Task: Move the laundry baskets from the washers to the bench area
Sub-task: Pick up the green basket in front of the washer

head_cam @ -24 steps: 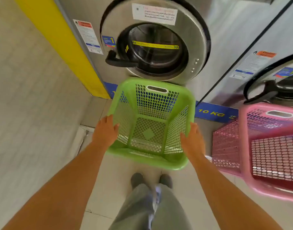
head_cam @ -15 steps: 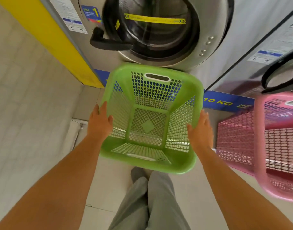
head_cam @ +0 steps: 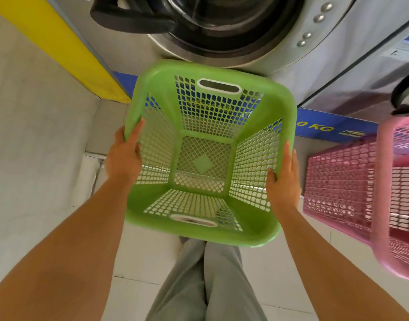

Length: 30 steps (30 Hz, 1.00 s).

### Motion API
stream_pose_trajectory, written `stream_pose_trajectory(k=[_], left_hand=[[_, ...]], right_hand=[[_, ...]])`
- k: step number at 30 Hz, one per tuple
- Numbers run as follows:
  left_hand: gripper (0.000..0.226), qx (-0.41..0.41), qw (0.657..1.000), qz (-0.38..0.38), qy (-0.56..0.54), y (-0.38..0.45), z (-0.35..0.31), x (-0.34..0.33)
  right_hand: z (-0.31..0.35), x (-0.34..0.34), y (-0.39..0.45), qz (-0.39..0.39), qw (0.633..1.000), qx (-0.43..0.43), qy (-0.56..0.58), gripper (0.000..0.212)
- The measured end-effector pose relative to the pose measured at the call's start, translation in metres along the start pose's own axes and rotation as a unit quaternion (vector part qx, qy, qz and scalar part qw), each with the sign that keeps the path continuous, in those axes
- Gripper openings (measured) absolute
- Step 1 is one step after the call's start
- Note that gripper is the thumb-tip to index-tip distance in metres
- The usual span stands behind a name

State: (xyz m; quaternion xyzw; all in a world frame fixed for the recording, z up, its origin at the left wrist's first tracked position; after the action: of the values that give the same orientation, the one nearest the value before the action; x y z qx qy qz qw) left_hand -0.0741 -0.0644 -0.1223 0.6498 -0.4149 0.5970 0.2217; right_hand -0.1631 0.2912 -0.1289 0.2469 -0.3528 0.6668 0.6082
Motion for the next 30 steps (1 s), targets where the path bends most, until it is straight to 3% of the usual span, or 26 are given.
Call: stream_pose_trajectory(k=[14, 30], left_hand=[[0.065, 0.056, 0.998, 0.006, -0.032, -0.088, 0.017, 0.009], [0.062, 0.265, 0.962, -0.023, -0.057, -0.323, 0.09, -0.028]], right_hand=[[-0.008, 0.023, -0.059, 0.034, 0.999, 0.024, -0.025, 0.079], [-0.025, 0.012, -0.163, 0.151, 0.971, 0.169, -0.073, 0.077]])
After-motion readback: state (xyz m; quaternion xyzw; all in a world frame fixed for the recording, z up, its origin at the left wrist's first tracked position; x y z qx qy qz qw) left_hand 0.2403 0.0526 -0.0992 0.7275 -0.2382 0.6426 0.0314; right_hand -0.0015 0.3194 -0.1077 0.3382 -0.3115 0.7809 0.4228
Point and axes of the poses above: each hand's wrist, its own y-axis towards the middle knuckle, its own x-axis out of the back of the hand, z = x × y, the point moved 2 cm from there along y, towards the middle knuckle, and after that the axes turned 8 degrees about y, right-handed, at the moved point
